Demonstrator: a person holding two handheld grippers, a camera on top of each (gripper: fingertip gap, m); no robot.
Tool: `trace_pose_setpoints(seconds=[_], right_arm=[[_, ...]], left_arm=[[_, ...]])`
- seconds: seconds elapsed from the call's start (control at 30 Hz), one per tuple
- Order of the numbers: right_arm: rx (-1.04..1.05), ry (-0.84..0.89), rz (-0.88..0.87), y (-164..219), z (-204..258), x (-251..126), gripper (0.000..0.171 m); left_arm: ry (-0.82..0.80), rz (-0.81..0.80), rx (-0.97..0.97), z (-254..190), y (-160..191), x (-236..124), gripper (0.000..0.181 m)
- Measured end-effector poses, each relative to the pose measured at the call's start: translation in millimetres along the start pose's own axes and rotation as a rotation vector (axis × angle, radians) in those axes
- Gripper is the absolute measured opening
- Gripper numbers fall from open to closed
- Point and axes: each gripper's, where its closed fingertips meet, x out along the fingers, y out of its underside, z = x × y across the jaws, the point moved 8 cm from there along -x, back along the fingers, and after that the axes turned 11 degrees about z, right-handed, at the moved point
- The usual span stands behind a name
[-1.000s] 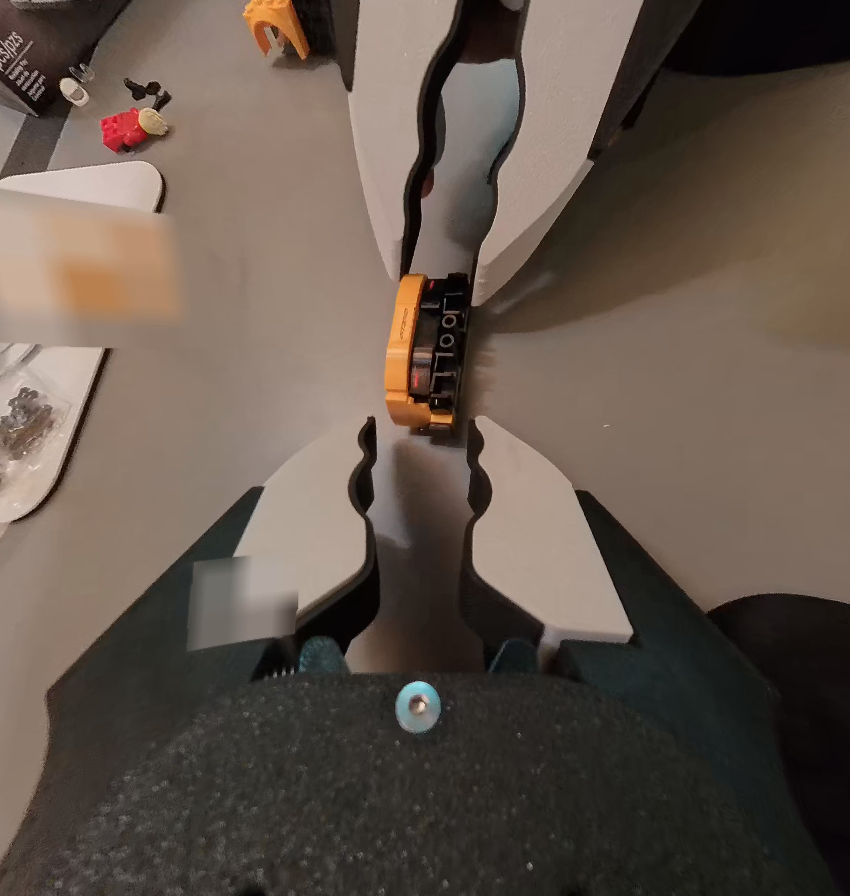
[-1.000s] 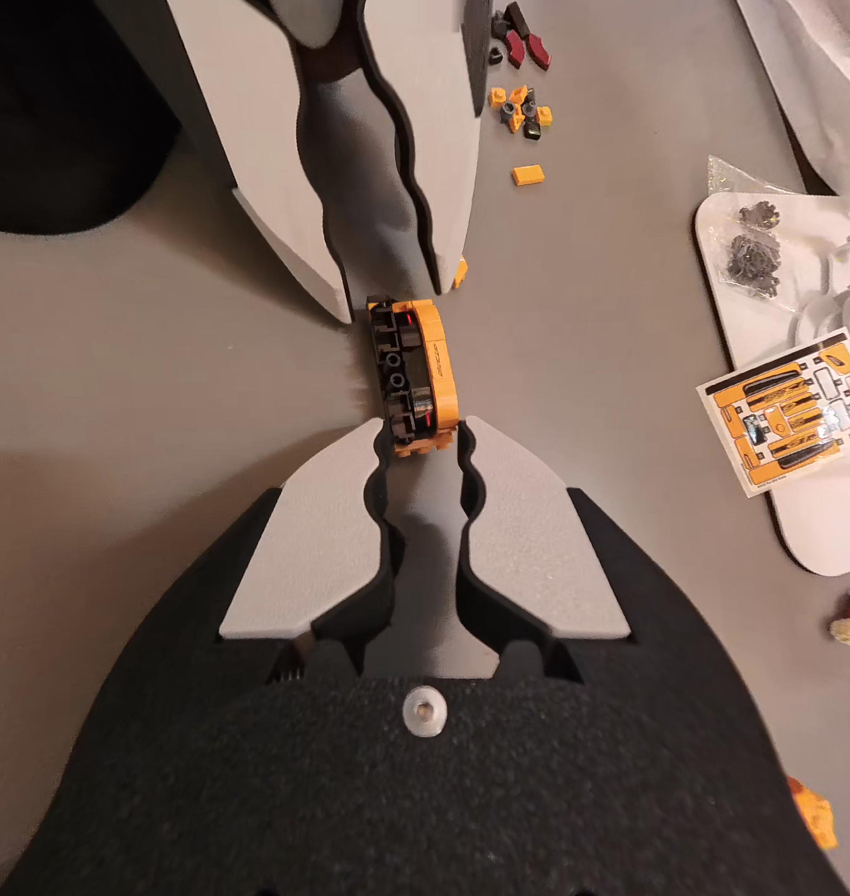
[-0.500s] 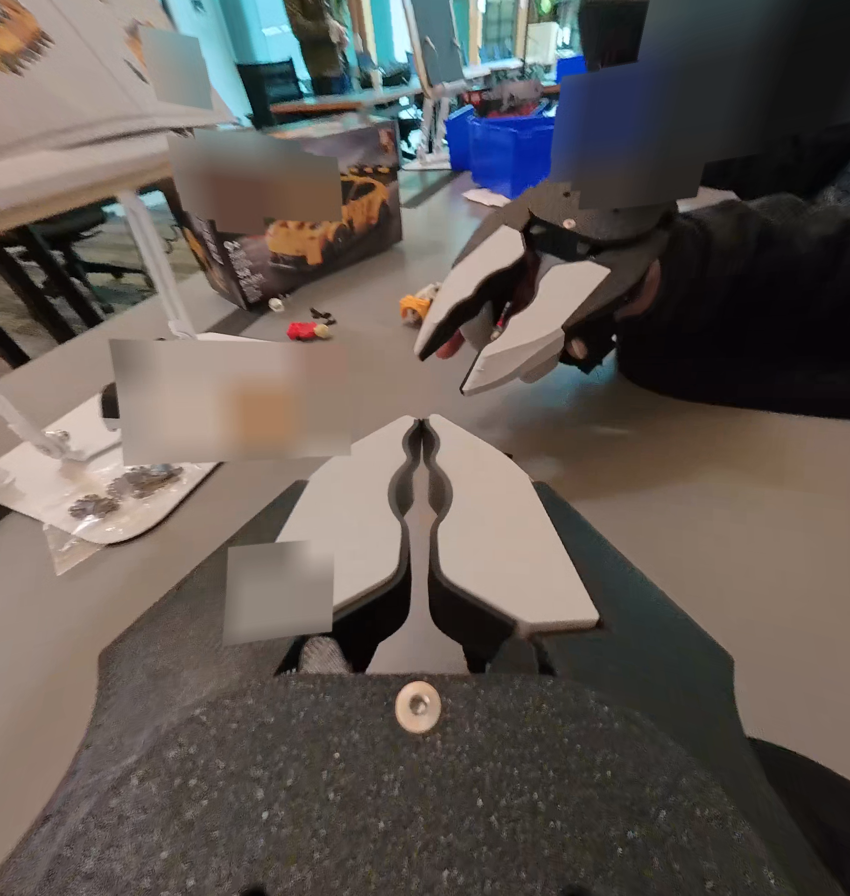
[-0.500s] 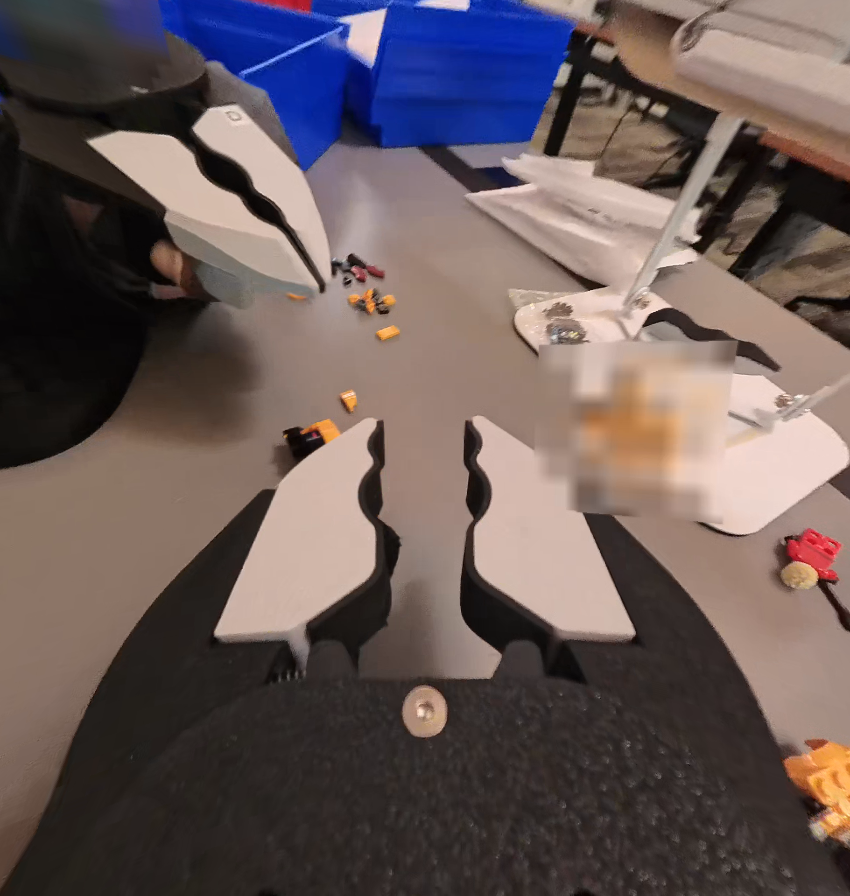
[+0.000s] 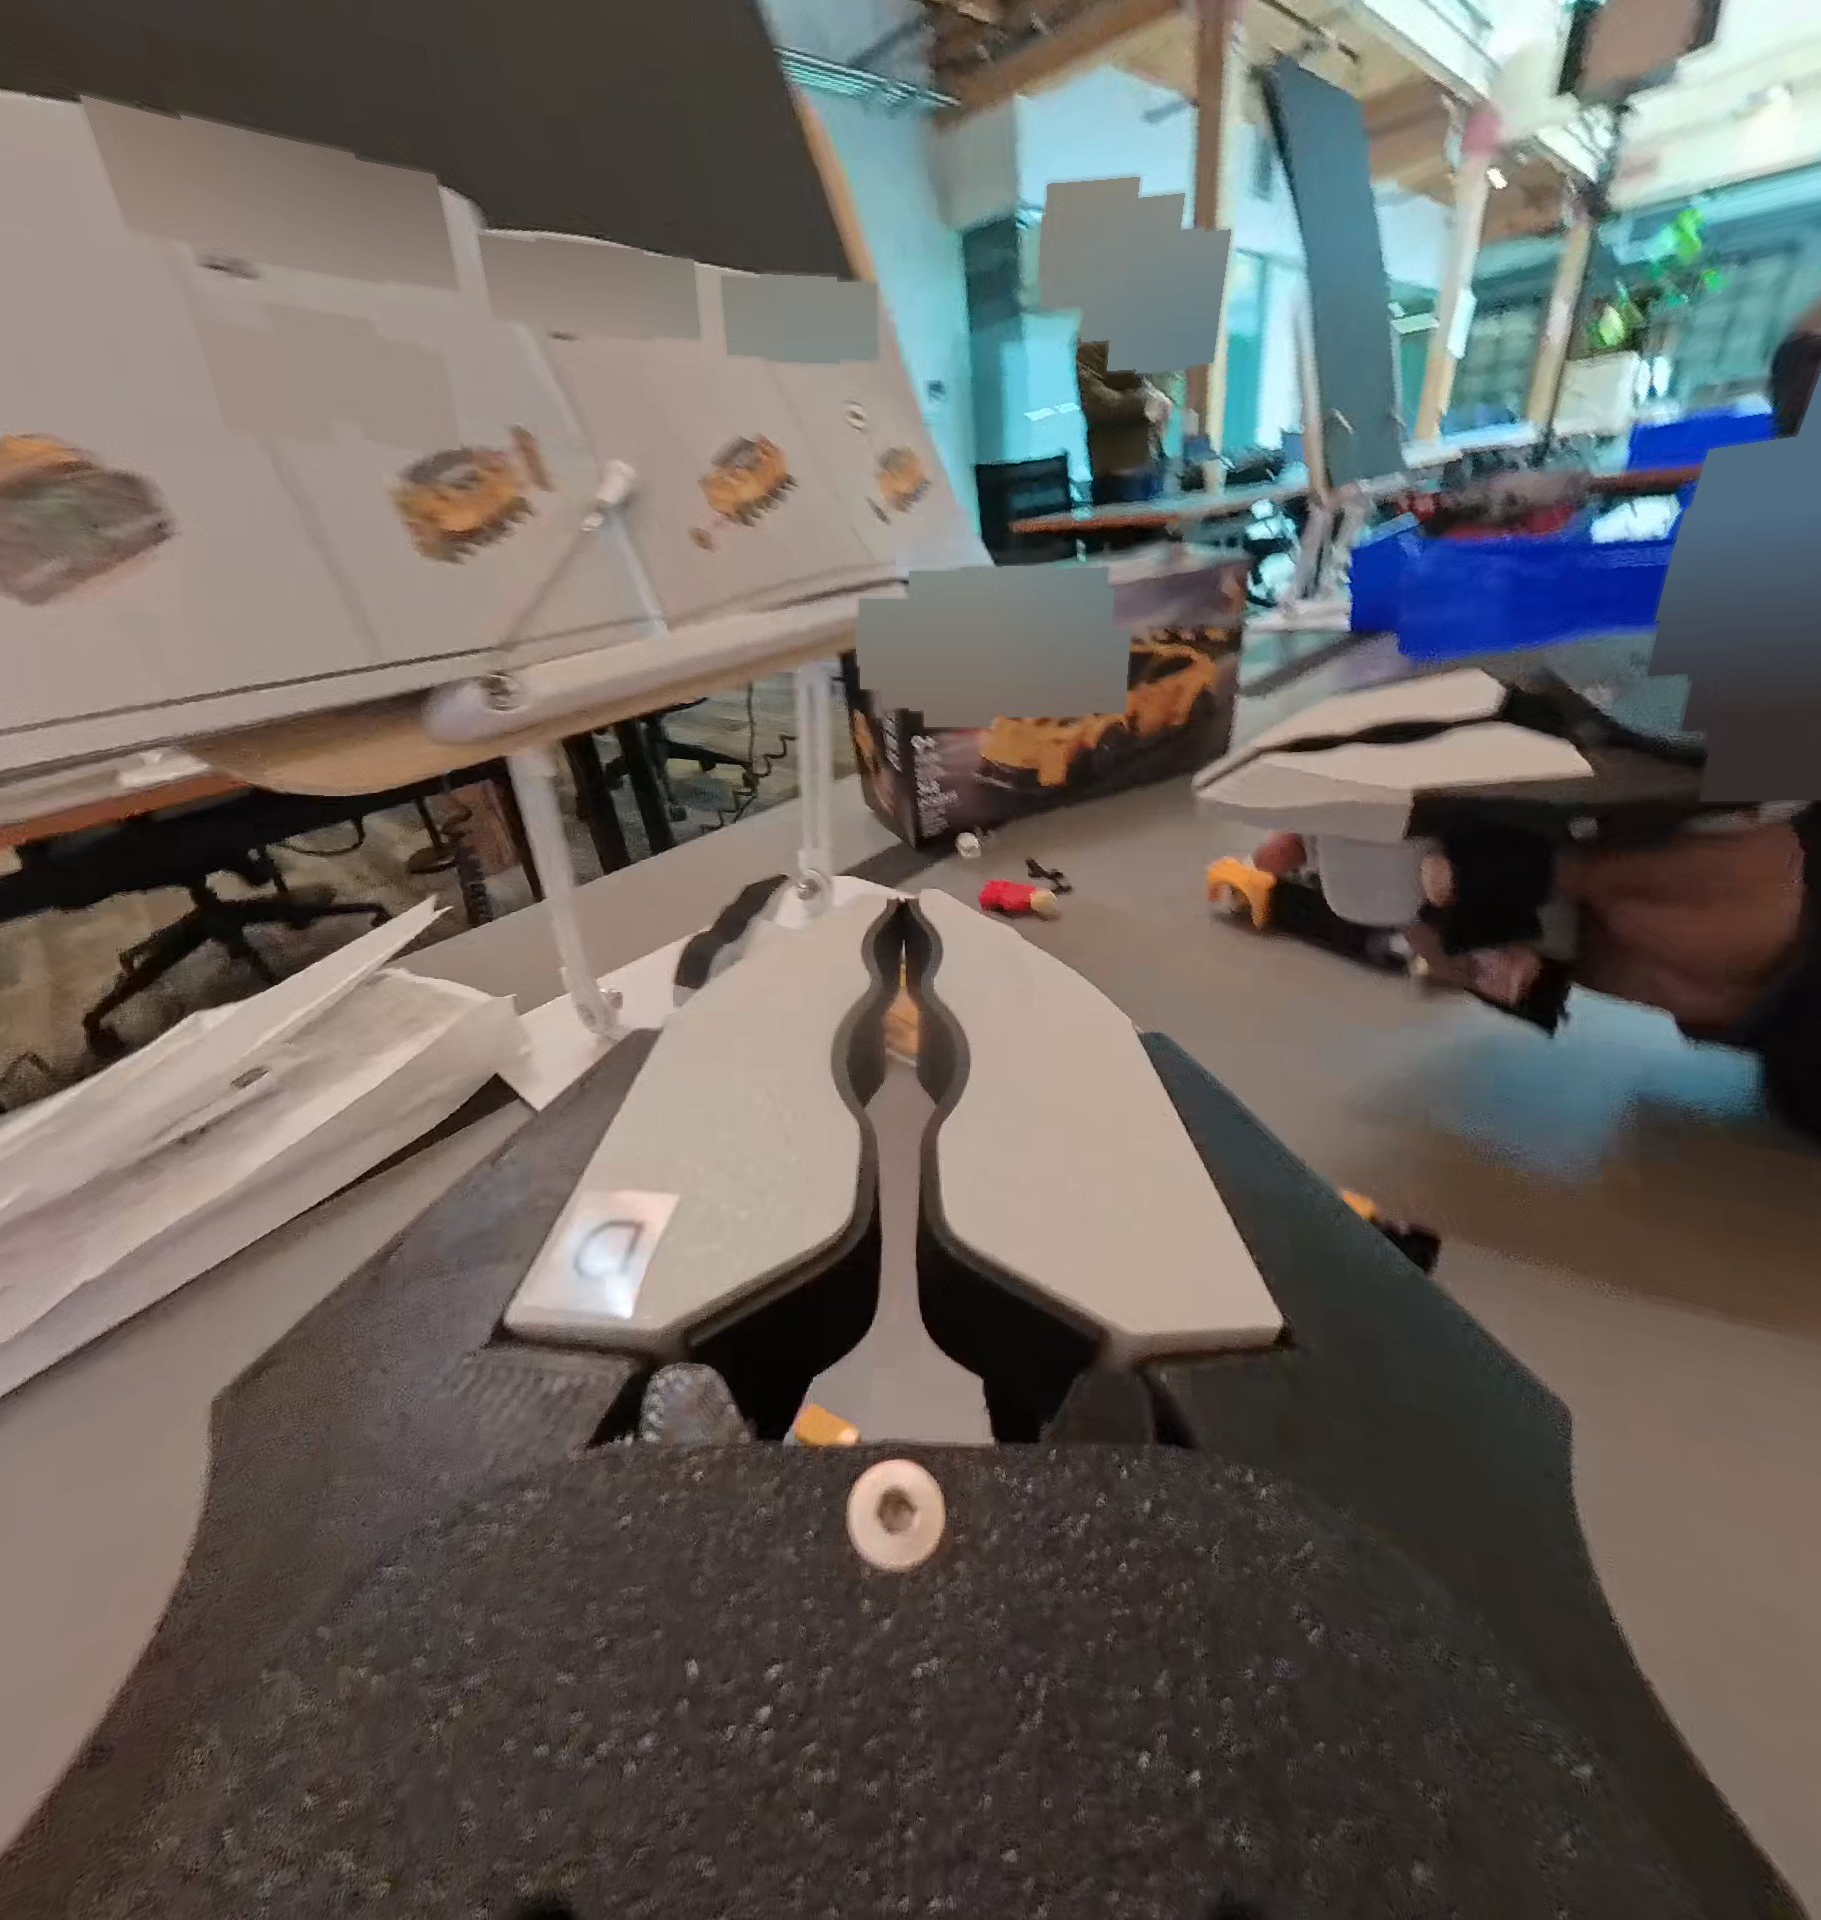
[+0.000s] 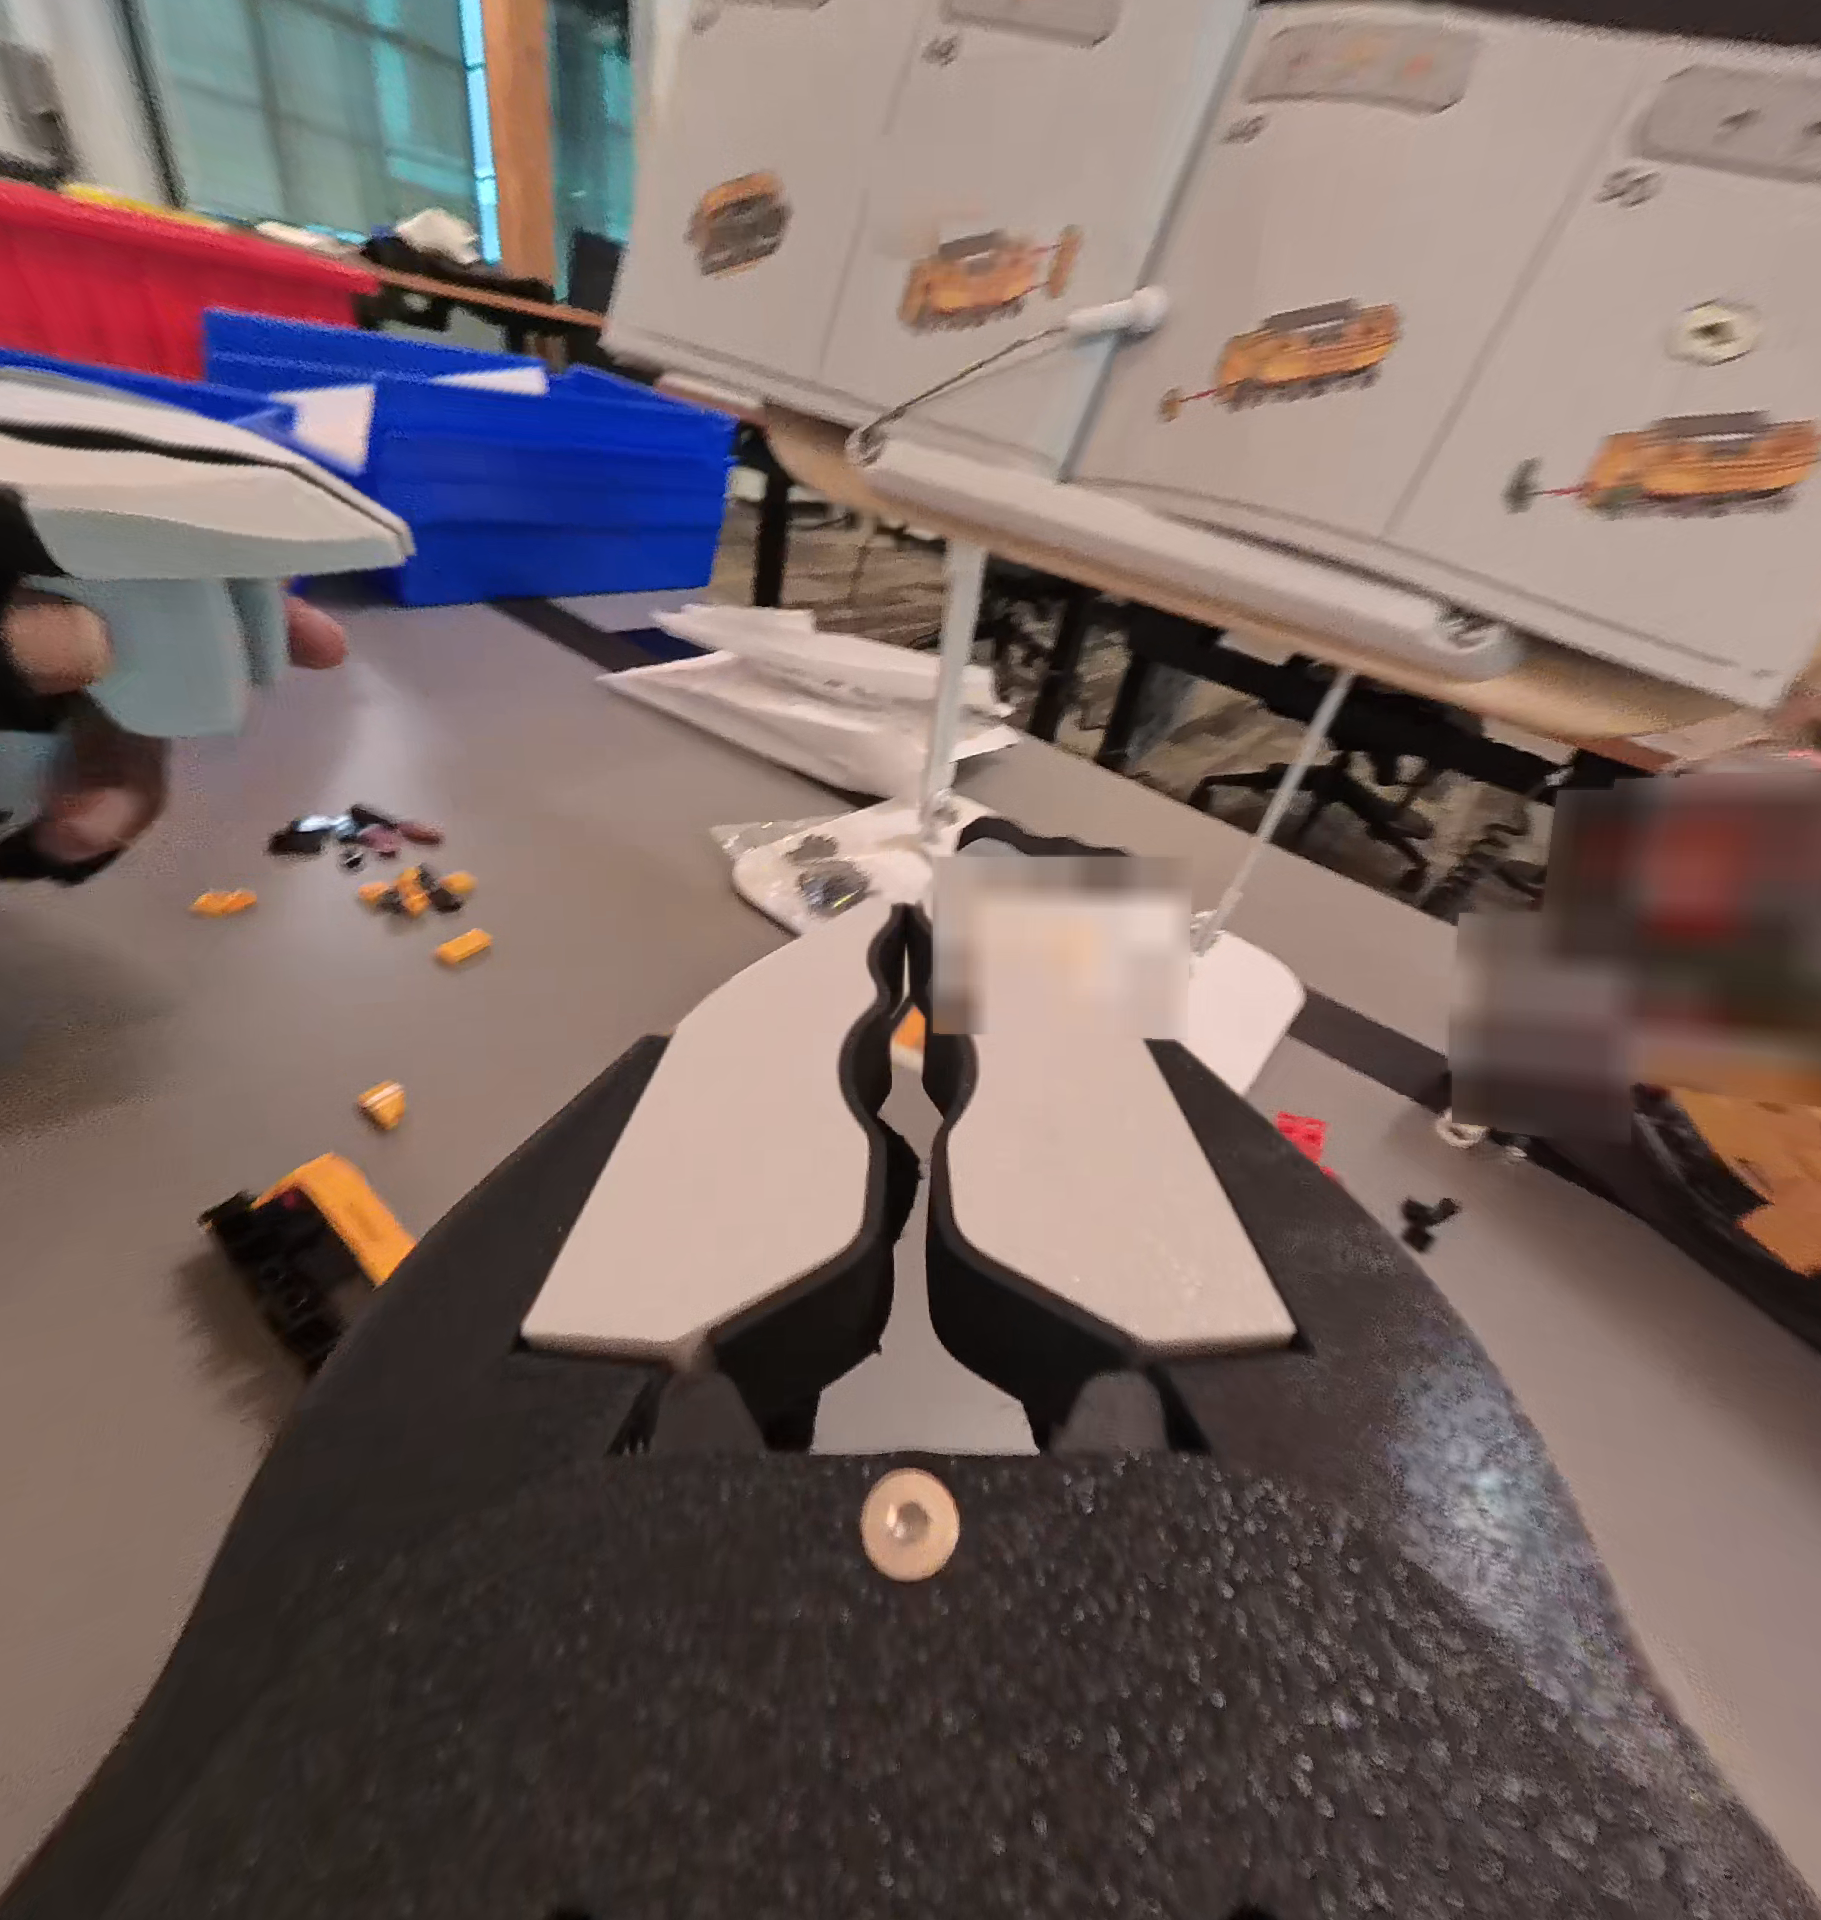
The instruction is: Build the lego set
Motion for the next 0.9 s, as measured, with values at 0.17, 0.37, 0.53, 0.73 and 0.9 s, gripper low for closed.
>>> trace_pose_setpoints(seconds=[0.17, 0.37, 0.53, 0.73, 0.9], right_arm=[[0.042, 0.156, -0.090, -28, -25, 1, 0.004], [-0.038, 0.237, -0.079, -87, -62, 28, 0.039], [-0.182, 0.322, -0.002, -126, -101, 55, 0.061], [-0.281, 0.384, 0.081, -137, -122, 80, 0.077], [-0.176, 0.355, 0.137, -143, -162, 87, 0.083]], left_arm=[[-0.122, -0.056, -0.100, 31, -27, 10, 0.000], [-0.239, -0.141, -0.152, 66, -60, 30, 0.000], [-0.298, -0.197, -0.098, 69, -65, 31, 0.000], [-0.280, -0.134, 0.030, 58, -54, 27, 0.000], [-0.267, -0.134, 0.044, 52, -54, 23, 0.000]])
